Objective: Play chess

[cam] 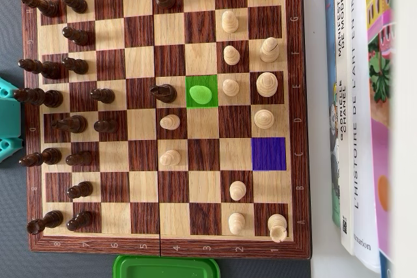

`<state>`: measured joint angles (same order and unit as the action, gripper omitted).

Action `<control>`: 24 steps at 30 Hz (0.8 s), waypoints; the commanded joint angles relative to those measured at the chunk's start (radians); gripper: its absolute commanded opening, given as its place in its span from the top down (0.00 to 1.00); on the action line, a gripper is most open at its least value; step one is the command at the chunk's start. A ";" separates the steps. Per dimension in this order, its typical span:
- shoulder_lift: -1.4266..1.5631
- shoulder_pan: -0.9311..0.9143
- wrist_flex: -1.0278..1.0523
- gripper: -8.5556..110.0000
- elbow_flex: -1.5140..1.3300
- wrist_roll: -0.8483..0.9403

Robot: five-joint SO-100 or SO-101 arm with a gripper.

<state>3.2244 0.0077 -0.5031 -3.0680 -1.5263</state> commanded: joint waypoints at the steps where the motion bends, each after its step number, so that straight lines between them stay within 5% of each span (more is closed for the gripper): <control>1: 0.046 0.005 -0.114 0.81 -0.026 0.006; 24: 0.120 0.006 -0.739 0.81 -0.091 0.006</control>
<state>3.3303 0.0077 -1.1766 -3.1385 -1.5263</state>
